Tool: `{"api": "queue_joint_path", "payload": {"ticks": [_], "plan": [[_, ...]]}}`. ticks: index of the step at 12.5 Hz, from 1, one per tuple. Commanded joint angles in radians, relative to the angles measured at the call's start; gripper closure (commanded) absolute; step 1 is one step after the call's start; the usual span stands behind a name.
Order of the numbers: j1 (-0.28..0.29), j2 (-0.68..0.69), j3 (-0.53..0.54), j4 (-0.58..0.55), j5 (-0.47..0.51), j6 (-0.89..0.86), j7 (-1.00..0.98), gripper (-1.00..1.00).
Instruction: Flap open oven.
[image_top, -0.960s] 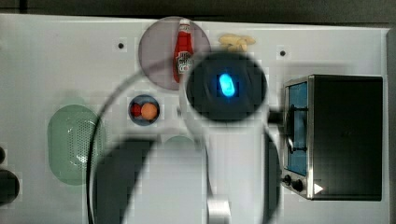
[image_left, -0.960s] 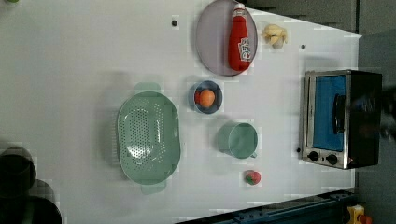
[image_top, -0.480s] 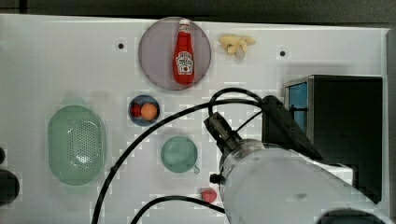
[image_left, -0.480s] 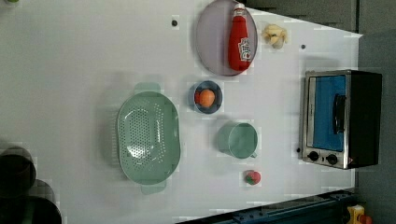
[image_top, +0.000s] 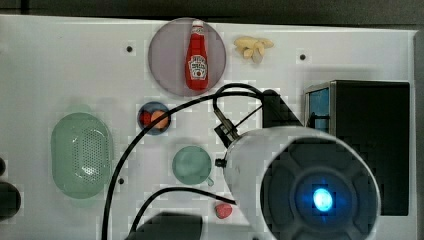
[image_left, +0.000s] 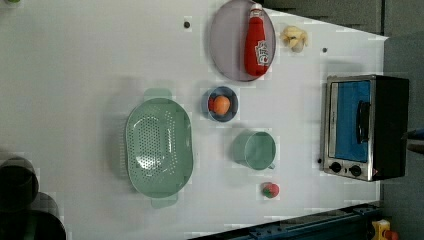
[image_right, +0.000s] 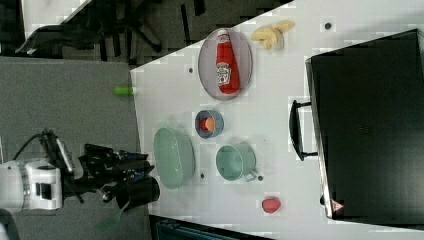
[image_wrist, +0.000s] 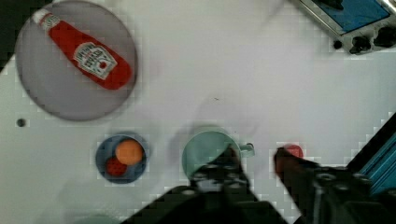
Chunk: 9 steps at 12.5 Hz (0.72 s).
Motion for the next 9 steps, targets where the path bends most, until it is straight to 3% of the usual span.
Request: {"api": "queue_joint_path", "payload": {"ticks": [1,5,9], "plan": [[-0.003,-0.024,-0.013,-0.024,0.003,-0.011,0.009,0.65],[-0.015,-0.023,-0.062,-0.092,-0.01,-0.004,-0.292,0.65],[-0.036,-0.021,-0.12,-0.166,-0.195,0.109,-0.664,0.65]]}}
